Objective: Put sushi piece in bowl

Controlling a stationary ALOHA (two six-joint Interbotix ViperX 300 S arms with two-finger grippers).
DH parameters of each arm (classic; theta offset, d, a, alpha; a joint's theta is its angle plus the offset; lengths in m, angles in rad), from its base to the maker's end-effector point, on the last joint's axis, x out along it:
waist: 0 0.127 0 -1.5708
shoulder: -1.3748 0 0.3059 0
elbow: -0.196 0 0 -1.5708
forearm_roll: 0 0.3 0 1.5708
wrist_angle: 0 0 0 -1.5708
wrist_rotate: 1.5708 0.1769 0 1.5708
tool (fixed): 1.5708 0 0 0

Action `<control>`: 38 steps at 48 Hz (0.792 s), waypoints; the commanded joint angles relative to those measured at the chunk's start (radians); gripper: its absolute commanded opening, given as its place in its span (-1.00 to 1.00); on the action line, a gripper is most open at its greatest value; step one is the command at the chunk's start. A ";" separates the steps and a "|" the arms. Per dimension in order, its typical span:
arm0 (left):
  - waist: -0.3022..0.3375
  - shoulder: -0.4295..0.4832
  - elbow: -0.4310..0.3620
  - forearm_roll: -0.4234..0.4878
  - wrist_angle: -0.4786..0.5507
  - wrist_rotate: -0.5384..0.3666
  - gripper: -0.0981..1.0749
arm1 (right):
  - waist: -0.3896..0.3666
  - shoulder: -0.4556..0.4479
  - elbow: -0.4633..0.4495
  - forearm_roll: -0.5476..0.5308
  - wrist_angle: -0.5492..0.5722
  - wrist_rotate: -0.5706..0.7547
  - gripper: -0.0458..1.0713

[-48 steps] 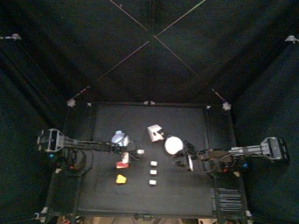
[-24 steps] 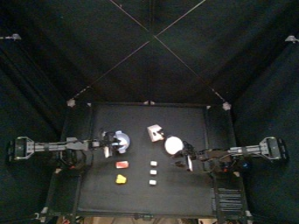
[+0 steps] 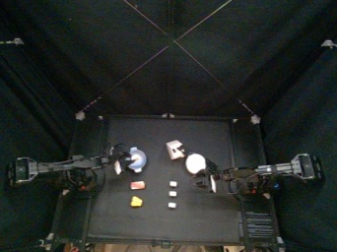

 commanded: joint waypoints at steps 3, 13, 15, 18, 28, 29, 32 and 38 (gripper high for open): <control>-0.002 0.002 -0.014 -0.002 -0.021 0.002 0.79 | 0.000 -0.003 -0.025 0.000 -0.008 -0.003 0.53; -0.009 0.002 -0.017 0.000 -0.034 0.002 0.80 | -0.002 -0.003 -0.023 0.000 -0.009 -0.003 0.53; -0.011 0.002 -0.015 0.000 -0.040 0.002 0.80 | -0.002 -0.002 -0.025 0.000 -0.009 -0.003 0.53; -0.011 0.002 -0.014 0.000 -0.044 0.002 0.80 | -0.002 -0.003 -0.023 0.000 -0.009 -0.003 0.53; -0.029 0.002 -0.012 0.006 -0.052 0.006 0.80 | 0.000 -0.003 -0.025 0.000 -0.009 -0.003 0.53; -0.034 0.002 -0.012 0.009 -0.054 0.006 0.80 | 0.000 -0.003 -0.025 0.000 -0.009 -0.003 0.53; -0.044 0.002 -0.012 0.015 -0.058 0.006 0.80 | 0.000 -0.003 -0.026 0.000 -0.009 -0.003 0.53; -0.057 0.002 -0.012 0.017 -0.069 0.006 0.80 | -0.002 -0.003 -0.029 0.000 -0.008 -0.003 0.53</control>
